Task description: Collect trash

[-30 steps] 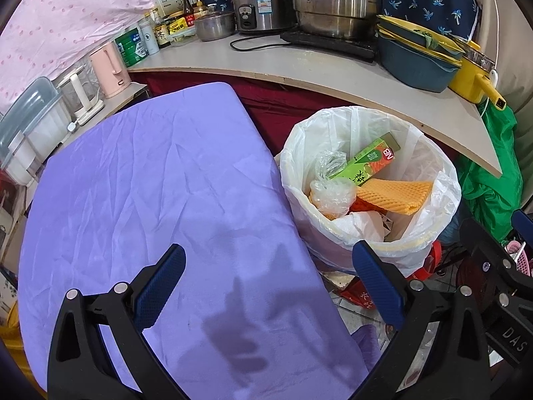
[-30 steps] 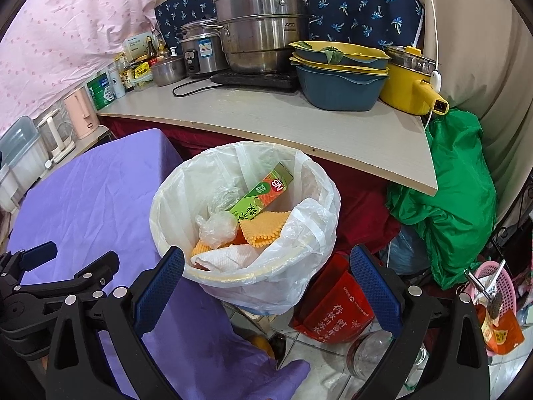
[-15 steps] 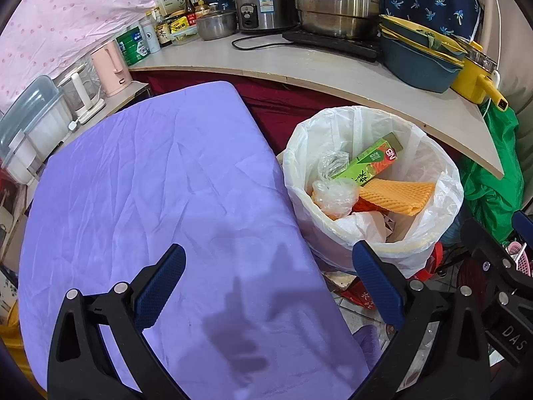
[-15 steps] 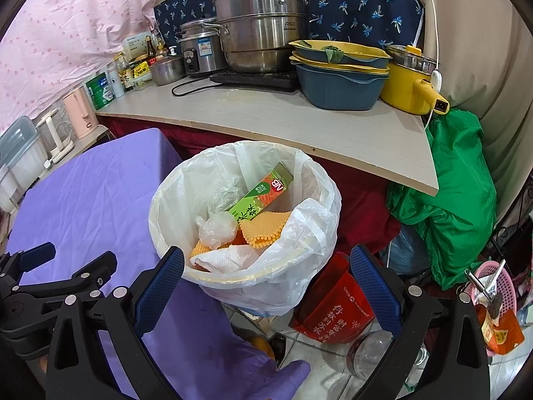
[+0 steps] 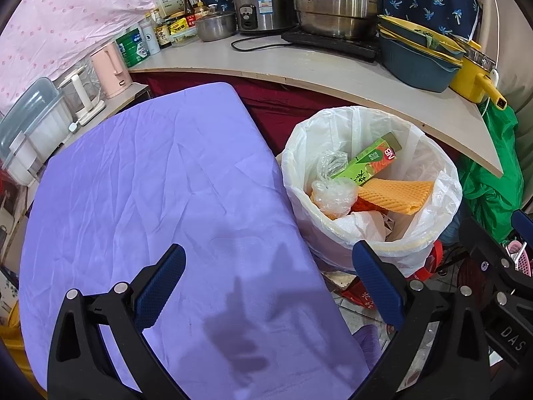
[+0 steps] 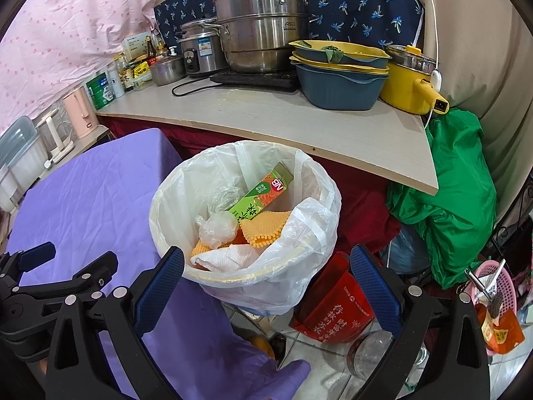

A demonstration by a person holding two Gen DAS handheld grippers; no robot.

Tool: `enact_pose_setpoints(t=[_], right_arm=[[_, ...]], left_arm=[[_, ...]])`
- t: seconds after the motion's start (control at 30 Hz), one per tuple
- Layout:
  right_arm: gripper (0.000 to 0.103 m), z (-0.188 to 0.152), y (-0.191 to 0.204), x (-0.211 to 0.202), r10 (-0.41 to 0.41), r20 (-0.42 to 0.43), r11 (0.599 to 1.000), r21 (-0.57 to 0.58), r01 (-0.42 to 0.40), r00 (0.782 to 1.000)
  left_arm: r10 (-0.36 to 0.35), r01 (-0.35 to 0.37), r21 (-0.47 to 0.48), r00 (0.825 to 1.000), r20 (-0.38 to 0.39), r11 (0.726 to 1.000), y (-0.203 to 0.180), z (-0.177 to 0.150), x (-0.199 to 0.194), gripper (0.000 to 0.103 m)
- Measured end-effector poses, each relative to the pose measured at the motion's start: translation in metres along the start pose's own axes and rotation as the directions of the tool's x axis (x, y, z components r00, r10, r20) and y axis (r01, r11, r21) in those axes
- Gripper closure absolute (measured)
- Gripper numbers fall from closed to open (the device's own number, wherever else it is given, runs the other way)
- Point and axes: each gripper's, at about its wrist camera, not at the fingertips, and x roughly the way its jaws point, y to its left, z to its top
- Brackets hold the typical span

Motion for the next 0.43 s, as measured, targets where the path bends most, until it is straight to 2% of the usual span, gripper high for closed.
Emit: enact_pose_setpoints(t=[0.43], right_arm=[[0.007,-0.0015,0.0003,-0.0017,0.000,0.003,1.000,0.003,0.000,1.000]], left_arm=[[-0.011,0.011,0.001,1.000,-0.003,1.000,-0.0005,-0.0030,-0.0029,0.007]])
